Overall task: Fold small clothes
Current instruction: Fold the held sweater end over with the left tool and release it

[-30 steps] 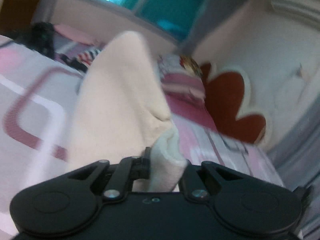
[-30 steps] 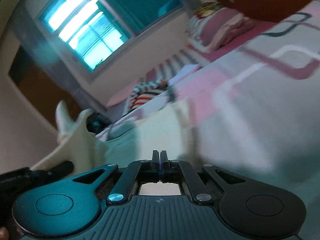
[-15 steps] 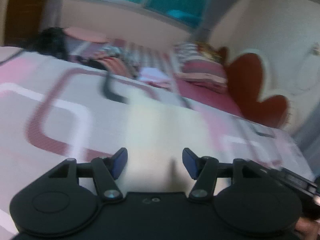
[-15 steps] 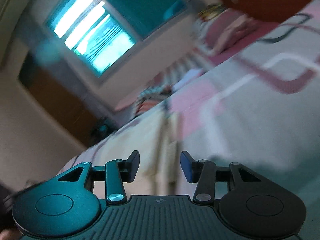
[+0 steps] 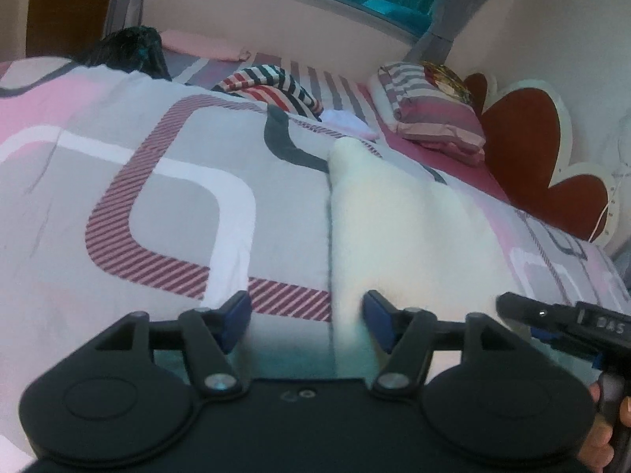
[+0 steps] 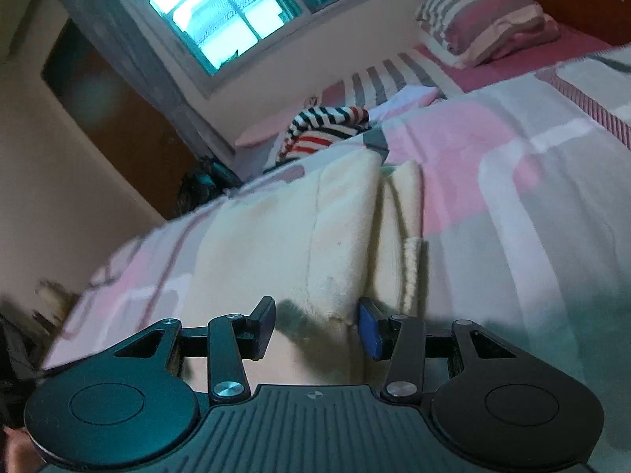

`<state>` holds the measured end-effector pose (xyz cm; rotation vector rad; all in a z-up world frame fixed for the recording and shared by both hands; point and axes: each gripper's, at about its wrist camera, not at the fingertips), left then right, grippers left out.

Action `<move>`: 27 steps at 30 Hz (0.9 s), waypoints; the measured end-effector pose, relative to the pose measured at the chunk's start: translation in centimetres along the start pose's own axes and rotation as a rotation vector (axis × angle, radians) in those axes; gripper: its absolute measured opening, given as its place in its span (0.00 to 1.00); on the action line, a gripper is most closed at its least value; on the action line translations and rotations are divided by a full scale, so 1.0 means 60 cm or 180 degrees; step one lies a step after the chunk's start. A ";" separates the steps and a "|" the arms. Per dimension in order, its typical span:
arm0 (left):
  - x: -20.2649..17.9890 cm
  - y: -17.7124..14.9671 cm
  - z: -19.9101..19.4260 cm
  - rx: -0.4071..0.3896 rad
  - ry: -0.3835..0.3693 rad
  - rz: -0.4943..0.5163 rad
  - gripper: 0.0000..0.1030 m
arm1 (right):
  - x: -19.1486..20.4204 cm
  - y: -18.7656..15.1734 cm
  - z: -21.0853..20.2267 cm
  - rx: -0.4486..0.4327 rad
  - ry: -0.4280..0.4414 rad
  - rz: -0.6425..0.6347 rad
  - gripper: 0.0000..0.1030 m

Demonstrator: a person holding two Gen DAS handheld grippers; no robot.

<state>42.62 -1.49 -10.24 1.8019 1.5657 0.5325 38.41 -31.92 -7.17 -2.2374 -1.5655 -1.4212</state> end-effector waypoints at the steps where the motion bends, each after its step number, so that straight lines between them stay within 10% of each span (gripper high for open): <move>1: 0.004 0.001 0.003 -0.0003 0.0007 0.0009 0.66 | 0.005 -0.003 0.006 0.0023 -0.0072 -0.0054 0.28; 6: 0.004 0.007 0.004 0.0019 -0.0022 0.0059 0.60 | 0.024 -0.016 0.014 -0.0090 -0.0188 -0.0249 0.13; 27: -0.049 0.001 0.027 0.0164 -0.0137 0.0440 0.61 | -0.031 -0.005 -0.030 -0.0195 -0.0142 0.0053 0.12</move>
Point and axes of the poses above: each gripper's, at about its wrist camera, not at the fingertips, and z roughly the way its jaws point, x to its left, y to its top, and after that the axes turned 15 degrees about z, right-handed
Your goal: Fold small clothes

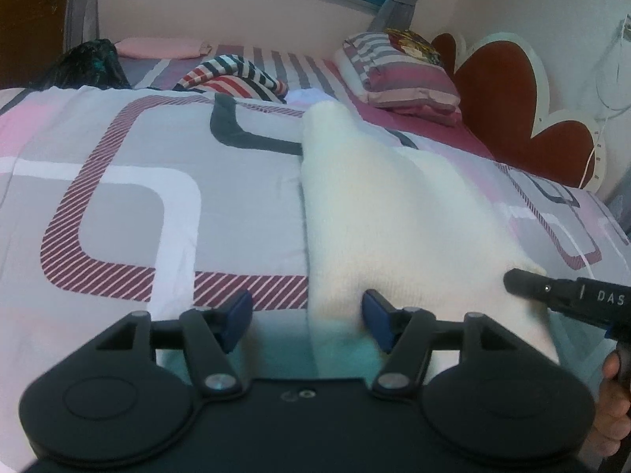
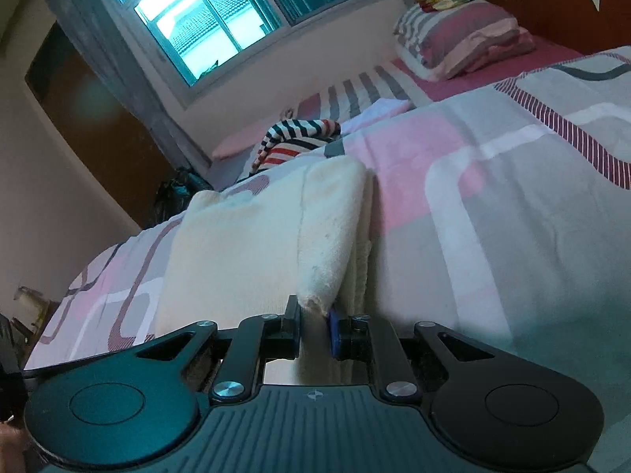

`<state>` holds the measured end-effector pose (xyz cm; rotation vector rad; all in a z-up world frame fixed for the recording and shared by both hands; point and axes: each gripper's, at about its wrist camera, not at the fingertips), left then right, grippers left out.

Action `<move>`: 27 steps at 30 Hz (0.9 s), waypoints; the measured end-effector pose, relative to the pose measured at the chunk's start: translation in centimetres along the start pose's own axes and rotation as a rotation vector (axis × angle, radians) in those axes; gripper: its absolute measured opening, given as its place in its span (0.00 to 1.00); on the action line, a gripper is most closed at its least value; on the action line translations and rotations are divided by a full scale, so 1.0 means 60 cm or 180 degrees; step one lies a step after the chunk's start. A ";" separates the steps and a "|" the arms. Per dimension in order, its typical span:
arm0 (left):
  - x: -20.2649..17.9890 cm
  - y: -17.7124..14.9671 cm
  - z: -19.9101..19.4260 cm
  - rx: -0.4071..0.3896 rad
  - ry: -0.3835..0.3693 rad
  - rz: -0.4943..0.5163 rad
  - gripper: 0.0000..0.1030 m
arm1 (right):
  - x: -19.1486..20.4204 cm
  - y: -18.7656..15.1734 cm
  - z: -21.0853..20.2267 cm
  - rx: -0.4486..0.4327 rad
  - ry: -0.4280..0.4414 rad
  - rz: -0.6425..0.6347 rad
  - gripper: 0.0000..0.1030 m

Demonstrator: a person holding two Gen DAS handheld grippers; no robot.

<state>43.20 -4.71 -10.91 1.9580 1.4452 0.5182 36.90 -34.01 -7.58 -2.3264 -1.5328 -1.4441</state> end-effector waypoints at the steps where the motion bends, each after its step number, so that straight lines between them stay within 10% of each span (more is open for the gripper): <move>1: 0.000 0.000 0.000 0.0005 -0.0009 0.0012 0.61 | 0.001 0.000 -0.002 -0.0014 -0.0017 -0.0036 0.12; 10: 0.029 0.077 -0.023 -0.0471 -0.0135 0.0072 0.48 | 0.010 0.044 -0.051 -0.0499 -0.0056 -0.0119 0.13; 16: 0.012 0.149 0.065 -0.0261 -0.0312 0.0152 0.29 | 0.065 0.058 0.055 -0.0208 -0.0176 -0.0818 0.13; 22: 0.005 0.146 0.109 -0.0156 -0.0422 0.0043 0.29 | 0.022 0.050 0.098 -0.0108 -0.0740 -0.0857 0.13; 27: -0.001 0.108 0.036 -0.0378 -0.0324 0.0167 0.29 | 0.023 0.054 0.018 -0.0280 -0.0433 -0.0713 0.13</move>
Point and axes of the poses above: each gripper's, at about its wrist camera, not at the fingertips, and z roughly the way its jaws point, x to its left, y to its top, and after that the axes turned 15 degrees about z, right-handed
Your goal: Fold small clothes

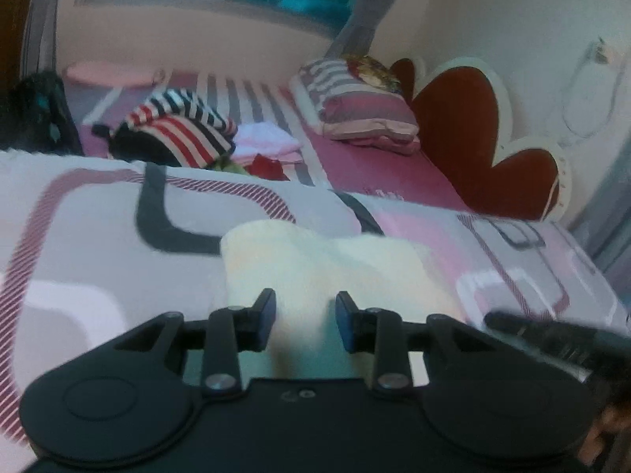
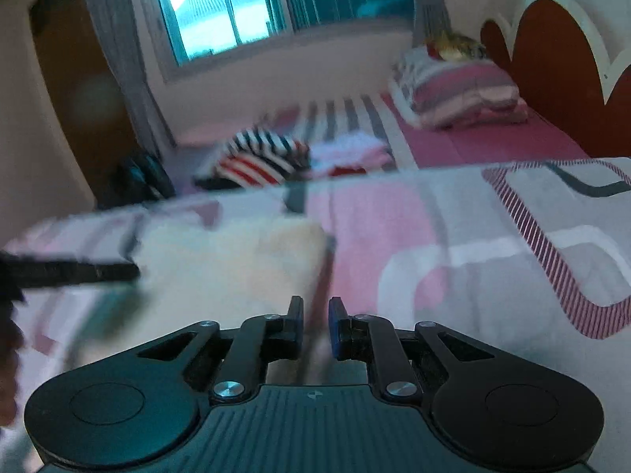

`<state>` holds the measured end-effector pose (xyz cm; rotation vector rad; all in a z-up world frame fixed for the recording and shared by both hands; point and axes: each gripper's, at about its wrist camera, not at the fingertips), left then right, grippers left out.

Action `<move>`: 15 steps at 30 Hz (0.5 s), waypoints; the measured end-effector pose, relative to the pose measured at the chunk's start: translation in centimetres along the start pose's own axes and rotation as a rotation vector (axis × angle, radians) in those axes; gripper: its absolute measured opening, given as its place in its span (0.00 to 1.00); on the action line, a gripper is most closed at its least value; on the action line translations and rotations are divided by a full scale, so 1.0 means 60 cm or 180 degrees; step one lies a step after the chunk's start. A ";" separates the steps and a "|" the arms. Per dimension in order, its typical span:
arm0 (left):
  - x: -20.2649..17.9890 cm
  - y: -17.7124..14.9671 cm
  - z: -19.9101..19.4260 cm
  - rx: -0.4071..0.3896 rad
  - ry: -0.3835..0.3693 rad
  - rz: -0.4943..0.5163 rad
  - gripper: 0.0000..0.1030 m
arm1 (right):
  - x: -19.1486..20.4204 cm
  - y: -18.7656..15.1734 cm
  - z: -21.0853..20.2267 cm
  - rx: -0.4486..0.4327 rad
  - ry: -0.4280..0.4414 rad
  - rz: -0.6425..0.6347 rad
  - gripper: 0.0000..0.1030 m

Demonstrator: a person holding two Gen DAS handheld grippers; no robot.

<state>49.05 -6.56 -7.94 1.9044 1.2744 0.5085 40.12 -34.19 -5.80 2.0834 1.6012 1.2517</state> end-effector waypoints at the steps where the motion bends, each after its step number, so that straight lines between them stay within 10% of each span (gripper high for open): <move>1: -0.010 -0.014 -0.014 -0.0024 0.0055 0.0061 0.29 | 0.004 -0.008 -0.020 0.0003 0.0153 -0.0007 0.13; 6: -0.078 -0.076 -0.072 -0.0007 0.0428 0.0233 0.29 | 0.042 -0.081 -0.066 0.0249 0.0496 -0.0226 0.13; 15: -0.143 -0.158 -0.121 0.0309 0.0587 0.0370 0.35 | 0.041 -0.165 -0.094 0.0366 -0.0065 -0.0352 0.13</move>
Point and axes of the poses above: each gripper's, at about its wrist camera, not at the fingertips, and z roughly the way its jaws point, x to its left, y to its top, and after that the axes turned 15 degrees about z, right-handed
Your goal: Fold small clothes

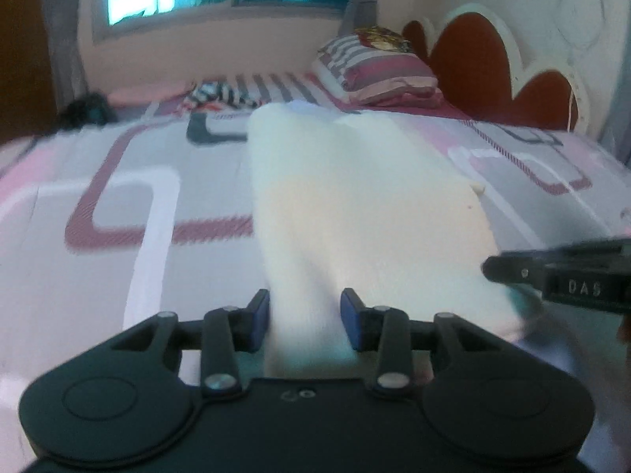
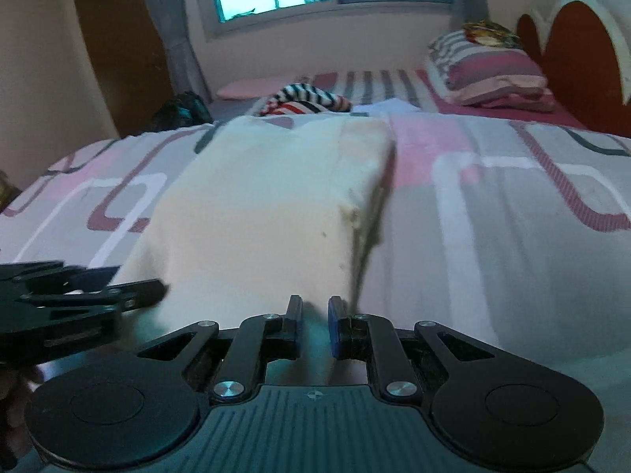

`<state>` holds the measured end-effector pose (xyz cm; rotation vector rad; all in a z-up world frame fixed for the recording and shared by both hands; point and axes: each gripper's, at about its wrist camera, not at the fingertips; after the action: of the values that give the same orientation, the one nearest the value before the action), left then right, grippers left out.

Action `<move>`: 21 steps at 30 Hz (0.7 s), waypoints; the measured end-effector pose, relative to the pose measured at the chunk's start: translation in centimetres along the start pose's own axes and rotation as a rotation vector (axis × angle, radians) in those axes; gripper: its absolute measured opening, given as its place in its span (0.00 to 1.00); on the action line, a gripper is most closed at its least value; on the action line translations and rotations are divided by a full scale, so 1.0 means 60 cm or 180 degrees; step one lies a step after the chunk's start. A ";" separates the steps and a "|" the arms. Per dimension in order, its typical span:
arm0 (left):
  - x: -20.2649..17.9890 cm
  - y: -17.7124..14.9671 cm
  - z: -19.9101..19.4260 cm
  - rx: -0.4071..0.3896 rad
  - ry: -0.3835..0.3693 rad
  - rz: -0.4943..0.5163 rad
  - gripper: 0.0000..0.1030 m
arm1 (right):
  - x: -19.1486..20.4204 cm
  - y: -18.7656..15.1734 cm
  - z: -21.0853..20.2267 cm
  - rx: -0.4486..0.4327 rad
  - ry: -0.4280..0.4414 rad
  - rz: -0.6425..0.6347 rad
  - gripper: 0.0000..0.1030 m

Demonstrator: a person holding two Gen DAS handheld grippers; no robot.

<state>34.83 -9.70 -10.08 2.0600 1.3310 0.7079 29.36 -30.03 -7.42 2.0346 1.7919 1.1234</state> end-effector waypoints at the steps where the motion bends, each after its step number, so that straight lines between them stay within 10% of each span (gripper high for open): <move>1: 0.000 -0.001 -0.005 0.0012 0.0000 -0.0026 0.36 | -0.001 -0.004 -0.008 0.0004 -0.0016 0.0019 0.13; 8: -0.006 -0.010 -0.026 0.0118 0.0072 -0.0110 0.36 | 0.032 -0.019 -0.071 -0.0151 0.0358 -0.0007 0.13; 21: -0.014 -0.023 -0.026 0.0162 0.0099 -0.0098 0.37 | 0.048 -0.030 -0.054 -0.0042 0.0234 -0.0053 0.13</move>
<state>32.59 -9.75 -10.07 2.0714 1.4087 0.7021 25.80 -27.99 -5.17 1.9918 1.8268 1.2171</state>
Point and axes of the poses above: each gripper's, at about its wrist camera, not at the fingertips, and z roughly the way its jaws point, x to its left, y to its top, and after that the axes turned 15 degrees about z, right-handed
